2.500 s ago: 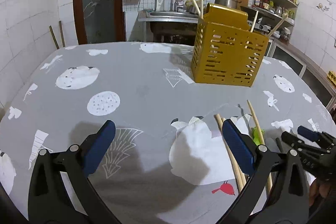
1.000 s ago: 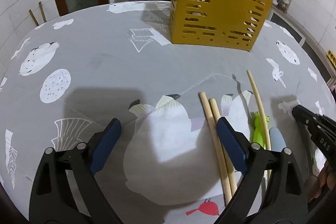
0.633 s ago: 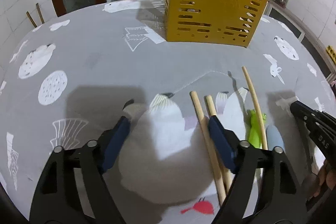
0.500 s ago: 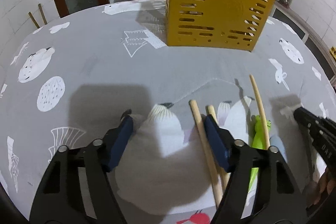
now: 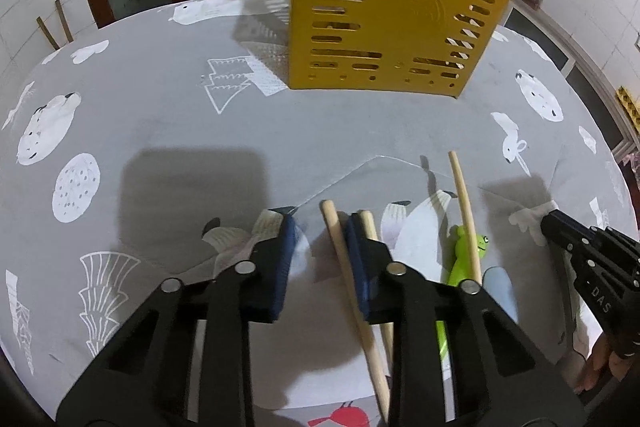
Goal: Organize utensils
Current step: 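Close the left tool on the chopstick while the right tool closes on the metal utensil, then lift both held utensils and carry them above the yellow caddy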
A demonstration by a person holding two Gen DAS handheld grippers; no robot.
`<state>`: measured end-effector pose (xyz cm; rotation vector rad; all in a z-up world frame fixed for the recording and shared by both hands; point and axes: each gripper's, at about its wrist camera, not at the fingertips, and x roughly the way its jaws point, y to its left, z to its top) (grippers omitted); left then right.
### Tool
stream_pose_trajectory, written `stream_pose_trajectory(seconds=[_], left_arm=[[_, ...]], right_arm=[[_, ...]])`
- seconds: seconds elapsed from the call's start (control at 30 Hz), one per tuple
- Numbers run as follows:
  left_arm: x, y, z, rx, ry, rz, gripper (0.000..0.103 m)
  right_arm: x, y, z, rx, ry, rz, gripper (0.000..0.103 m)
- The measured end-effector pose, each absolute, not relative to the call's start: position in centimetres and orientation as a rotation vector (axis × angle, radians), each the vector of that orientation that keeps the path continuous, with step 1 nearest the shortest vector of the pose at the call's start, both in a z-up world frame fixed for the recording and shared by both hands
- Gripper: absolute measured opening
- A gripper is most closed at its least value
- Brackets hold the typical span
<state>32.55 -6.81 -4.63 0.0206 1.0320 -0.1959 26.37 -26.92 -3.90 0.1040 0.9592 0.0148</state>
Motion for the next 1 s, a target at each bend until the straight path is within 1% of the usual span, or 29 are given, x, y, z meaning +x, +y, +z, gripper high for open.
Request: stream_pose_trajectory(seconds=[0.03, 0.1, 0.4, 0.53, 0.87, 1.0], left_arm=[[32.5, -6.9, -4.6, 0.023, 1.033, -0.2, 0.015], [32.5, -7.2, -4.6, 0.021, 1.039, -0.212, 0.009], [32.4, -7.5, -4.4, 0.022, 1.019, -0.221, 0.008], [32.0, -7.2, -3.5, 0.011, 0.991, -0.226, 0.008], [28.5, -5.5, 2.3, 0.034, 0.775, -0.219, 0.008], [26.3, -4.6, 4.4, 0.067, 0.667, -0.199, 0.005]], right_arm=[[26.4, -26.8, -3.9, 0.101, 0.958, 0.011, 0.007], [26.3, -26.8, -3.9, 0.102, 0.949, 0.011, 0.007], [25.9, -27.7, -3.4, 0.167, 0.903, 0.042, 0.006], [25.6, -27.7, -2.6, 0.177, 0.874, 0.067, 0.006], [23.6, -27.8, 0.4, 0.215, 0.737, 0.102, 0.006], [22.3, -27.6, 2.0, 0.21, 0.654, 0.114, 0.006]])
